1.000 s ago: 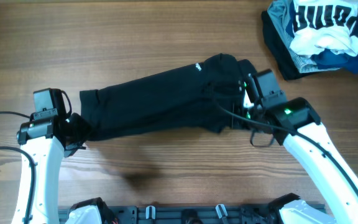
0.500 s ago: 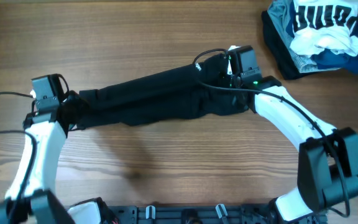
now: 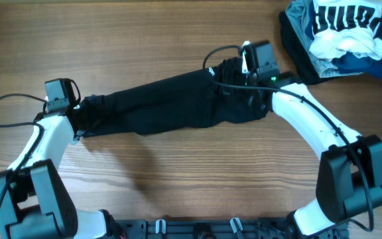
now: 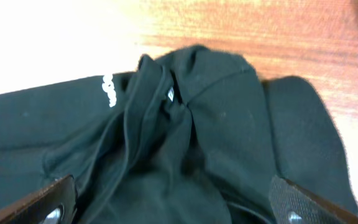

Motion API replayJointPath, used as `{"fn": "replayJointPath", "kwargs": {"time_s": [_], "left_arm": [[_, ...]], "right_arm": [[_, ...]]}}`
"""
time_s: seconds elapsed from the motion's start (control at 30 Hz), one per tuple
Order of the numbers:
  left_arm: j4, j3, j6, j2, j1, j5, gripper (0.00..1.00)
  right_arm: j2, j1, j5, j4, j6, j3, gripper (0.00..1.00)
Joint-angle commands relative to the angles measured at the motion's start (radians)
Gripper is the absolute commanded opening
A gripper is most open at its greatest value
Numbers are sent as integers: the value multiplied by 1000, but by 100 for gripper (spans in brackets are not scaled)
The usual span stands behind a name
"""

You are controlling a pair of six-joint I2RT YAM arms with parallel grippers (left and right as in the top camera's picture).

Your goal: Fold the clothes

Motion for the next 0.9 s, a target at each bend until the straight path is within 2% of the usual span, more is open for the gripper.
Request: {"fn": "replayJointPath", "kwargs": {"time_s": [0.0,0.17,0.33,0.47,0.67,0.77,0.87], "left_arm": [[-31,12,245,-23,11,26,100],[-37,12,389,-4,29,80,100],[-14,12,468,71,29,100,100],[46,12,467,151,29,106,100],[166,12,463,231,29,217,100],[177,12,453,251,29,221,93],[140,12,375,252,29,267,73]], "right_arm": [[-31,-4,-37,-80,-72,55,100],[-31,-4,-40,-210,-94,112,100],[-32,-4,-40,-243,-91,126,100],[-32,-4,-39,-266,-92,126,100],[-32,-4,-40,-293,-87,126,100],[-32,-4,-41,-306,-57,126,100],[-32,-4,-40,-305,-39,126,100]]}}
